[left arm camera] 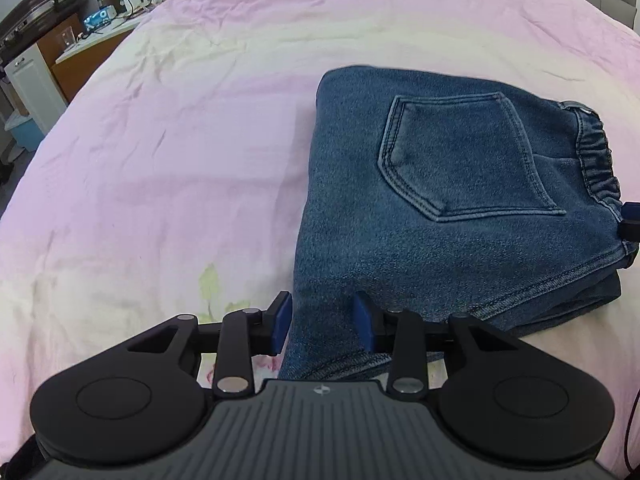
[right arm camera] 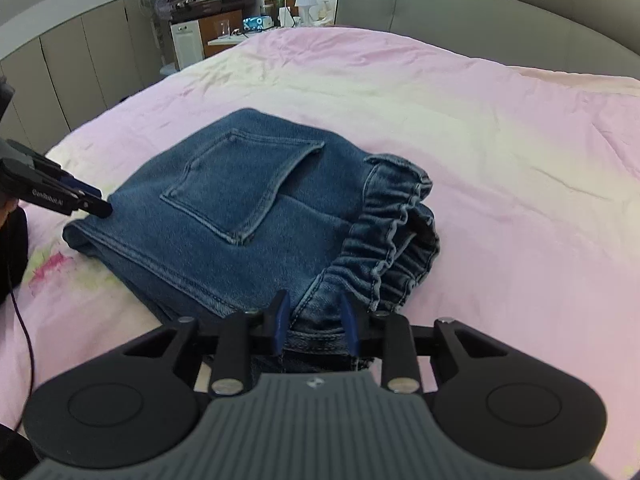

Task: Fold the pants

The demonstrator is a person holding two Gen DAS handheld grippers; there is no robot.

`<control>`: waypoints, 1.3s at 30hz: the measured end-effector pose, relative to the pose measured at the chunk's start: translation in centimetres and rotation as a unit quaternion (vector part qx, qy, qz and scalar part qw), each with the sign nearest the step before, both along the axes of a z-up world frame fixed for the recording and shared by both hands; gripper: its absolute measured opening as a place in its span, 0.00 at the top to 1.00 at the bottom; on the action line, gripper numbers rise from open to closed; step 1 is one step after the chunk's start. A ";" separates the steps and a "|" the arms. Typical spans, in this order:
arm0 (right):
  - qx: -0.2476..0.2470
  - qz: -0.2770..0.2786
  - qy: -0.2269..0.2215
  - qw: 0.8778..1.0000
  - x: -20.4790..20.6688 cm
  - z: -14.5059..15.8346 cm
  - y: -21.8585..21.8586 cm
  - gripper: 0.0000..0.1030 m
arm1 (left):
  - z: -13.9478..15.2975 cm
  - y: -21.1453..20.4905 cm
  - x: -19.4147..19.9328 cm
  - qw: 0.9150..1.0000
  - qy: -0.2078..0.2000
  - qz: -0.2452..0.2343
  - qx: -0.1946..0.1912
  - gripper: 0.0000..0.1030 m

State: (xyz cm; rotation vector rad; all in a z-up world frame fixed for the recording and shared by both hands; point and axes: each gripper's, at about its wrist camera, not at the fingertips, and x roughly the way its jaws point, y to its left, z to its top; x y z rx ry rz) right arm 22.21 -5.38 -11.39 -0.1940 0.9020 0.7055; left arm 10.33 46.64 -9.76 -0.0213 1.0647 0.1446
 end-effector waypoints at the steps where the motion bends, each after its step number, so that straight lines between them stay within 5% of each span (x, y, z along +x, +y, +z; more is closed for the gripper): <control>1: -0.006 0.000 0.008 1.000 0.0 -0.7 0.1 0.76 | -0.5 0.1 -0.1 1.000 0.009 -0.001 0.000 0.58; 6: -0.024 -0.014 0.008 1.000 0.3 -2.8 0.9 0.76 | -2.6 0.7 -0.2 0.998 0.024 0.044 -0.022 0.50; 9: -0.035 -0.013 0.015 0.999 0.9 -2.0 1.3 0.76 | -1.4 0.0 -0.3 0.999 0.021 0.039 0.002 0.50; 12: -0.016 -0.023 0.029 0.999 1.7 0.1 0.7 0.71 | 1.1 -0.6 -1.1 0.999 0.006 0.032 0.027 0.52; 18: 0.011 -0.029 -0.013 0.999 0.1 6.9 -1.5 0.54 | 9.5 -1.7 -4.5 0.996 -0.057 0.020 0.067 0.53; 23: 0.039 -0.029 -0.063 0.997 -4.3 13.0 -4.1 0.46 | 16.4 -3.9 -7.6 0.988 -0.104 0.010 0.112 0.52; 28: 0.069 -0.031 -0.110 0.991 -9.7 18.1 -6.6 0.34 | 20.3 -8.5 -11.4 0.973 -0.176 0.003 0.149 0.35; 33: 0.092 -0.044 -0.158 0.982 -15.7 20.9 -8.6 0.20 | 21.0 -14.3 -14.7 0.957 -0.241 0.012 0.163 0.18; 39: 0.095 -0.078 -0.204 0.971 -22.2 20.7 -10.5 0.07 | 19.6 -19.2 -18.2 0.948 -0.288 0.027 0.134 0.14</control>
